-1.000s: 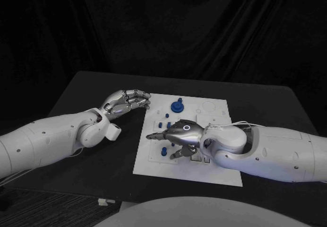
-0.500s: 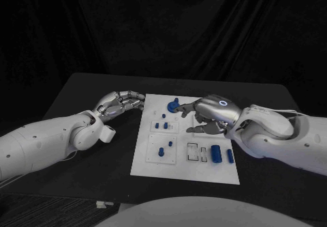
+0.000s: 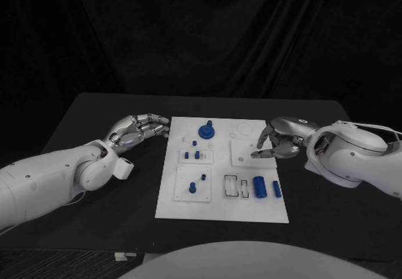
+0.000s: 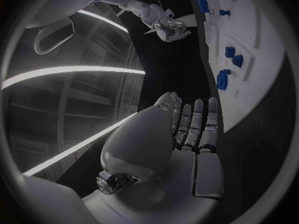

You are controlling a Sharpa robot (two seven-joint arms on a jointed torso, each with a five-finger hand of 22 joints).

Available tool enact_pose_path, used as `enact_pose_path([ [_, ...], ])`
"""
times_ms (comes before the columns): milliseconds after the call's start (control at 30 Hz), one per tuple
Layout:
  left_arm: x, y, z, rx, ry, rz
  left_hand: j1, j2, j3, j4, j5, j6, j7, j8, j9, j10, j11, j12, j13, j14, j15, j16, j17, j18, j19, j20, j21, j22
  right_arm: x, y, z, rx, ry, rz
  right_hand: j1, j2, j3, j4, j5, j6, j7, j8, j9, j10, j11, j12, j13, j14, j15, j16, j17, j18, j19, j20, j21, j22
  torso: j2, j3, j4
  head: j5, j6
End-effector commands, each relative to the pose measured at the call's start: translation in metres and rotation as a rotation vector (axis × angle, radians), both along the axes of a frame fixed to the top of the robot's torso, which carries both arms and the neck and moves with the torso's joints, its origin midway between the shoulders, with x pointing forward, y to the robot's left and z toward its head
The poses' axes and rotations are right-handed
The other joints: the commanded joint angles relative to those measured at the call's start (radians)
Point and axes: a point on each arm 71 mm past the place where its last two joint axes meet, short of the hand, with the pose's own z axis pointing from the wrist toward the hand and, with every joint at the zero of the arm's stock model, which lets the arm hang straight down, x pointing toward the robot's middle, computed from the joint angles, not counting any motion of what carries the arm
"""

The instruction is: Assemble the parts on the task board

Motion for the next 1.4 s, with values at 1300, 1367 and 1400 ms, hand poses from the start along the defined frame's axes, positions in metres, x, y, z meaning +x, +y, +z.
enact_pose_path([
  [1300, -0.005, 0.001, -0.01, -0.011, 0.027, -0.006, -0.008, 0.008, 0.013, 0.005, 0.005, 0.005, 0.002, -0.005, -0.003, 0.009, 0.006, -0.006, -0.004, -0.005, 0.005, -0.007, -0.003, 0.008, -0.011, -0.001, 0.007, 0.004, -0.015, 0.004, -0.055, -0.24, 0.343, -0.108, -0.261, 0.008, -0.004, 0.016, -0.123, 0.163, -0.09, 0.16, 0.386, 0.13, -0.077, 0.126, 0.267, 0.106, -0.079, 0.091, 0.263, -0.046, 0.044, -0.069, 0.382, 0.12, -0.003, 0.0002, 0.0014, 0.008, 0.0],
  [1367, -0.005, 0.001, -0.01, -0.011, 0.029, -0.007, -0.008, 0.007, 0.014, 0.005, 0.005, 0.004, 0.002, -0.005, -0.003, 0.009, 0.007, -0.007, -0.004, -0.006, 0.005, -0.007, -0.003, 0.007, -0.011, 0.0, 0.007, 0.005, -0.016, 0.006, -0.057, -0.24, 0.349, -0.102, -0.258, 0.009, -0.003, 0.016, -0.124, 0.158, -0.089, 0.158, 0.389, 0.13, -0.076, 0.126, 0.267, 0.106, -0.079, 0.091, 0.263, -0.046, 0.043, -0.069, 0.38, 0.12, -0.002, 0.0005, 0.0013, 0.01, 0.0],
  [1400, -0.005, 0.001, -0.01, -0.01, 0.029, -0.007, -0.008, 0.007, 0.014, 0.005, 0.005, 0.004, 0.002, -0.005, -0.003, 0.009, 0.007, -0.007, -0.004, -0.006, 0.005, -0.007, -0.003, 0.007, -0.011, 0.0, 0.007, 0.005, -0.016, 0.006, -0.058, -0.239, 0.351, -0.1, -0.252, 0.012, -0.001, 0.015, -0.121, 0.154, -0.088, 0.157, 0.394, 0.13, -0.075, 0.126, 0.267, 0.106, -0.079, 0.091, 0.263, -0.045, 0.042, -0.069, 0.38, 0.119, -0.002, 0.0006, 0.0015, 0.01, 0.0],
])
